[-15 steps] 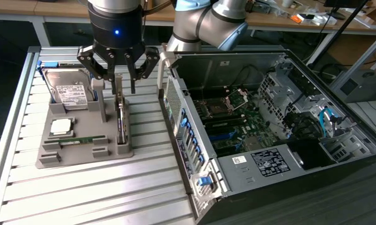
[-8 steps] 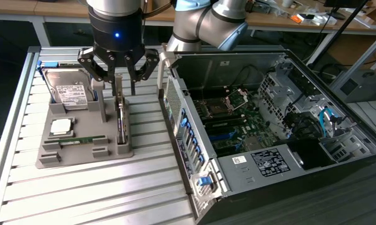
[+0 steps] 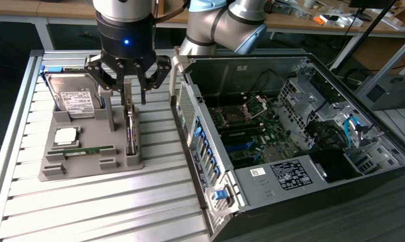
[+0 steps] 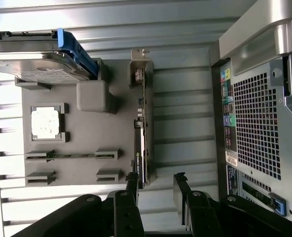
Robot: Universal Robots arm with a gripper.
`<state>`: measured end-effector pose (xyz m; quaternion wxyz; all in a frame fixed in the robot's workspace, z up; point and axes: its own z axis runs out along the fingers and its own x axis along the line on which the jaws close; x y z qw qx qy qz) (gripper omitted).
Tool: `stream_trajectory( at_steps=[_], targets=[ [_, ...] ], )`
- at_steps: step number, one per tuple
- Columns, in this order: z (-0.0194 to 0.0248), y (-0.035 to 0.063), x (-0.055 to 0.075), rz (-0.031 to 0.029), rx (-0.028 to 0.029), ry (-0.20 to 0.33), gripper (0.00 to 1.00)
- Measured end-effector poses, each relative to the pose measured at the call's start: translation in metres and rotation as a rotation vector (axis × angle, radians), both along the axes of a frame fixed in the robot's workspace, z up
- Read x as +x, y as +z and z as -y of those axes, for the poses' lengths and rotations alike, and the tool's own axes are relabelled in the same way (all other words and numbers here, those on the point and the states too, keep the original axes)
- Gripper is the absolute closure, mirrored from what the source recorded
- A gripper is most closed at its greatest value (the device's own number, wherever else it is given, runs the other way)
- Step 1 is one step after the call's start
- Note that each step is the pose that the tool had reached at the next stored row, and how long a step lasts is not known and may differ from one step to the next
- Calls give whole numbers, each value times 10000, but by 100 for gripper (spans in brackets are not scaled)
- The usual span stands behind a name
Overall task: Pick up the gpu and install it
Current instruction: 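Pick up the gpu and move the gpu toward the slot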
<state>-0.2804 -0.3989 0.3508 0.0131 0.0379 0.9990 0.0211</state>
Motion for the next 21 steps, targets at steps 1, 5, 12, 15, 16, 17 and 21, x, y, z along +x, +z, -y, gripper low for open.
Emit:
stream_trajectory(
  at_steps=[1,5,12,15,16,17,21],
  targets=[
    [0,-6,0,0,0,0,58],
    [0,-28,0,0,0,0,58],
    [0,-74,0,0,0,0,58],
    [0,-91,0,-1,0,0,58],
    [0,-97,0,0,0,0,58],
    [0,-103,0,0,0,0,58],
    [0,-133,-1,0,0,-1,58]
  ],
)
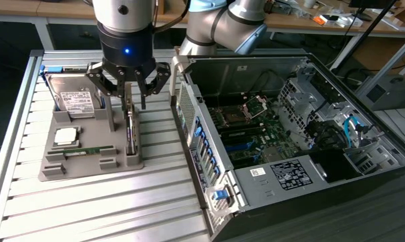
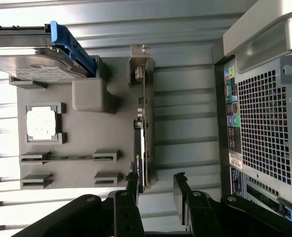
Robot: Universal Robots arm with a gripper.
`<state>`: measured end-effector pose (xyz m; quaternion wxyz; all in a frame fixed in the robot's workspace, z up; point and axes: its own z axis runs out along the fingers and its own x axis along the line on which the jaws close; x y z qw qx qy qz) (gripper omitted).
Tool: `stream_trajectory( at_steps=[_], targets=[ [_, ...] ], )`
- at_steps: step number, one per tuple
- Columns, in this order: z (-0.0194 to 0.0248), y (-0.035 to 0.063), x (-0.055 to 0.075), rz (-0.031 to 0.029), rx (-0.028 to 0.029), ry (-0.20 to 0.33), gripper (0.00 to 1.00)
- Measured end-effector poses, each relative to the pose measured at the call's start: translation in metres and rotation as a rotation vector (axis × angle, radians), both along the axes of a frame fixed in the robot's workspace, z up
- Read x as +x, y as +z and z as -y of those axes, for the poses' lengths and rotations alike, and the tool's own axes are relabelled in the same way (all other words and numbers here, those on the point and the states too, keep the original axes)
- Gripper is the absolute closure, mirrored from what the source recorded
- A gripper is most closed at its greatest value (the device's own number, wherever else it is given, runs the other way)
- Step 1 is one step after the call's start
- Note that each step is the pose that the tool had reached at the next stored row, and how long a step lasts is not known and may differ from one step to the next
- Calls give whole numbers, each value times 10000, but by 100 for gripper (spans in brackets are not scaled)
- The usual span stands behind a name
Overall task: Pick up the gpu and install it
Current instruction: 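Pick up the gpu and move the gpu toward the slot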
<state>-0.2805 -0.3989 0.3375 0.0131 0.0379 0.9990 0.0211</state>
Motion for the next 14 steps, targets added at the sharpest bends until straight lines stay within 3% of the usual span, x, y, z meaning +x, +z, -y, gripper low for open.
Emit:
stream_trajectory(
  at_steps=[14],
  targets=[
    [0,-100,1,0,0,1,58]
  ],
)
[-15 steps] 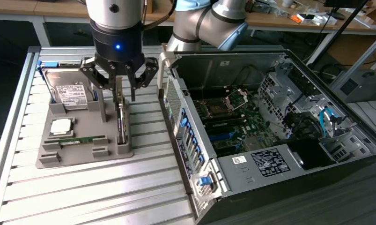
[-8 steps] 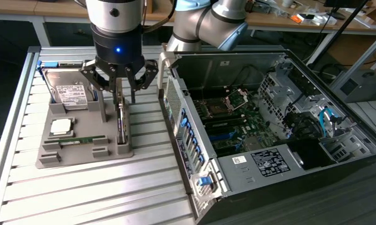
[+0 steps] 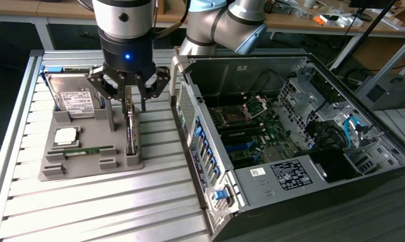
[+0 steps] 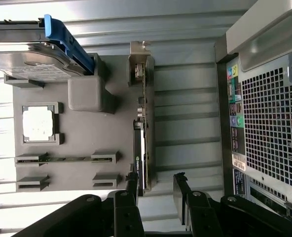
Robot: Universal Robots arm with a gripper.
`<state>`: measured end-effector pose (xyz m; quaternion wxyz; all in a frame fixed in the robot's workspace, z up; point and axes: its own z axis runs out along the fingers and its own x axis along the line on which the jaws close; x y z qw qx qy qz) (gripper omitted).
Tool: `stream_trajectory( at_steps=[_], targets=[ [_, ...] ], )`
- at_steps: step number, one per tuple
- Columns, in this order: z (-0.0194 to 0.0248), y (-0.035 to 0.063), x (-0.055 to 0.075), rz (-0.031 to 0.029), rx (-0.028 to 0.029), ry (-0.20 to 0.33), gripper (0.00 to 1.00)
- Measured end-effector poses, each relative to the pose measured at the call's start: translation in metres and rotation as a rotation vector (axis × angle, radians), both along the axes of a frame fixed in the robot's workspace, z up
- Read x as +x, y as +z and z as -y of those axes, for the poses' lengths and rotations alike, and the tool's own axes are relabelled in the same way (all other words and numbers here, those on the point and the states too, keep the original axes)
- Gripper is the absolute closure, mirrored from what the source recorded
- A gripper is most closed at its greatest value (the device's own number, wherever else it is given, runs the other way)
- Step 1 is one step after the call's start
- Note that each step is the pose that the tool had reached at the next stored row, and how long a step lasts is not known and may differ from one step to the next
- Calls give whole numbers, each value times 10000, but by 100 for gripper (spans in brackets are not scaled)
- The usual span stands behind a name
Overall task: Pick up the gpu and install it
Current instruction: 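Pick up the gpu and move the gpu toward the slot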
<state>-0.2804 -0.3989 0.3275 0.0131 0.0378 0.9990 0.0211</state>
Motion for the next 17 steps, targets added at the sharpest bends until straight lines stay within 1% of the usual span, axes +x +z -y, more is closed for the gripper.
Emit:
stream_trajectory(
  at_steps=[17],
  targets=[
    [0,-116,0,0,0,0,58]
  ],
)
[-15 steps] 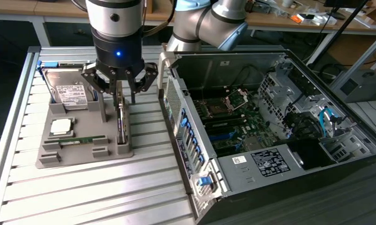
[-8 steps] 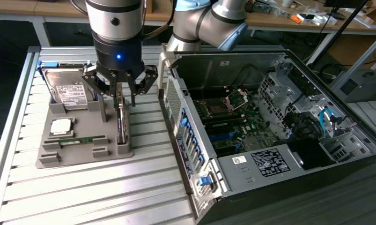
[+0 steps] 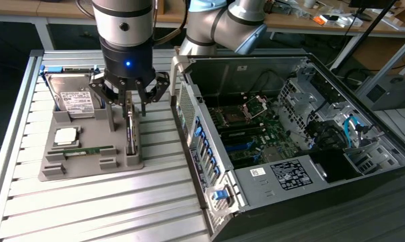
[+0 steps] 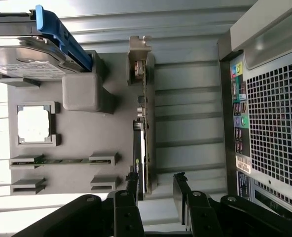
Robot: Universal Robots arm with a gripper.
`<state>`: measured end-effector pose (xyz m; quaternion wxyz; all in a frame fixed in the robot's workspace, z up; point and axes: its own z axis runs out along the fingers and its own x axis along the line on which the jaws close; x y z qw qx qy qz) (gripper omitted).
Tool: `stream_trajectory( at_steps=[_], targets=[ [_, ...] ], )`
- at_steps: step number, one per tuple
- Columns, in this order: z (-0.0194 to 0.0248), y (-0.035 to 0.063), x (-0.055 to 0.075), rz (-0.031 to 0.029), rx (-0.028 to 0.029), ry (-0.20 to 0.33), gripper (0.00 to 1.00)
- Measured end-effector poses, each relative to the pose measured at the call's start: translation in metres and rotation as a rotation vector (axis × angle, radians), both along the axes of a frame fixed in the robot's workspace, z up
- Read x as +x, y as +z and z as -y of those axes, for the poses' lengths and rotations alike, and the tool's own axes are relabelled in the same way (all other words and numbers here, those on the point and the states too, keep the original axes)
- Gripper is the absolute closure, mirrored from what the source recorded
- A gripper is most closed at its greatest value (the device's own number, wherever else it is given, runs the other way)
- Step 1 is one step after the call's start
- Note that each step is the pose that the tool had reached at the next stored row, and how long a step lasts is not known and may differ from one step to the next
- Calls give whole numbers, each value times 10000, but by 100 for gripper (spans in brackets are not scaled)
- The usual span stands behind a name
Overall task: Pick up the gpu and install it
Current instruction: 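Pick up the gpu and move the gpu toward the slot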
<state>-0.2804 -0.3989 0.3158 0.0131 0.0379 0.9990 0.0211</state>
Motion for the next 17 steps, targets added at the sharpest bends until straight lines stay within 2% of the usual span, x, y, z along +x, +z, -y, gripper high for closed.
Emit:
stream_trajectory(
  at_steps=[17],
  targets=[
    [0,-102,-1,0,0,0,58]
  ],
)
